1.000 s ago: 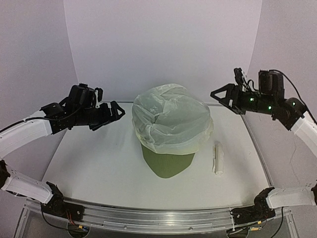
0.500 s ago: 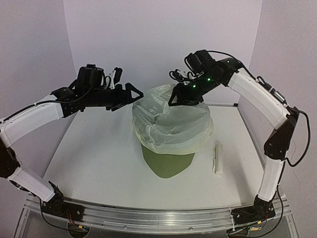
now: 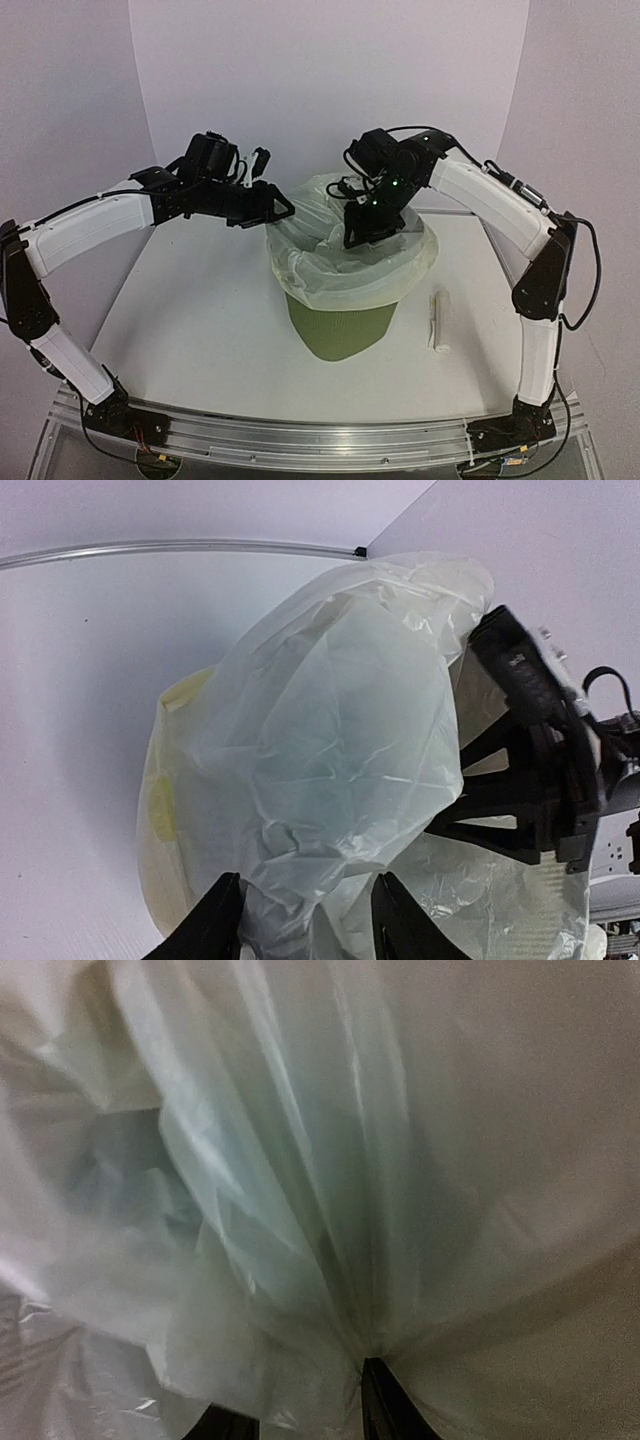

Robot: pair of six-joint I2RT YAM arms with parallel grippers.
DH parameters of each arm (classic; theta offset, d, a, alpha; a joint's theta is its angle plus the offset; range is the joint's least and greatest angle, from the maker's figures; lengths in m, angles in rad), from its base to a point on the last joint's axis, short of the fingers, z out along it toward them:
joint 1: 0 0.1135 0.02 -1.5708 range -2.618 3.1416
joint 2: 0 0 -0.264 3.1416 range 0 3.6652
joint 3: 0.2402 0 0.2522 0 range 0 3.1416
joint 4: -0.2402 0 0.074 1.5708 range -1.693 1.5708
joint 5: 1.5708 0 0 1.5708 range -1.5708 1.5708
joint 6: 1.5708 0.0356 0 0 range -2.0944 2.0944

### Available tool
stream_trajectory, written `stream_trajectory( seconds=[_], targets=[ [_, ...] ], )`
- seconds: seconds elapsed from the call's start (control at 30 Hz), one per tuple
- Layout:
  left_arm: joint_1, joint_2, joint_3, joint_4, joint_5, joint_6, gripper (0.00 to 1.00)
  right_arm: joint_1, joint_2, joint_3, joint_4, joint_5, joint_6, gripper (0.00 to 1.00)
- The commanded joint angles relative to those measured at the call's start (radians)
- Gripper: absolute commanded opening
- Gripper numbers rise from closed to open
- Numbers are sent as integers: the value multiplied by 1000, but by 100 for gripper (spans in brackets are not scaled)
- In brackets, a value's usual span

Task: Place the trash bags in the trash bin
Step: Place the trash bag in the trash bin.

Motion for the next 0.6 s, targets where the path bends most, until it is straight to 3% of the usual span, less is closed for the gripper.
stream_trajectory(
  seconds=[0.0,0.3,0.43,0.57],
  targets=[
    [-4,24,61,-53,-18,56,39,5,63,-25,-59,101,-7,35],
    [-4,33,71,-64,-41,65,6,7,103,-96,-59,78,-64,37],
    [-4,41,77,-71,-60,65,4,7,56,-92,-50,88,-73,41],
    [-4,51,88,-67,-57,68,4,7,2,-26,-35,-26,-101,48]
  ],
)
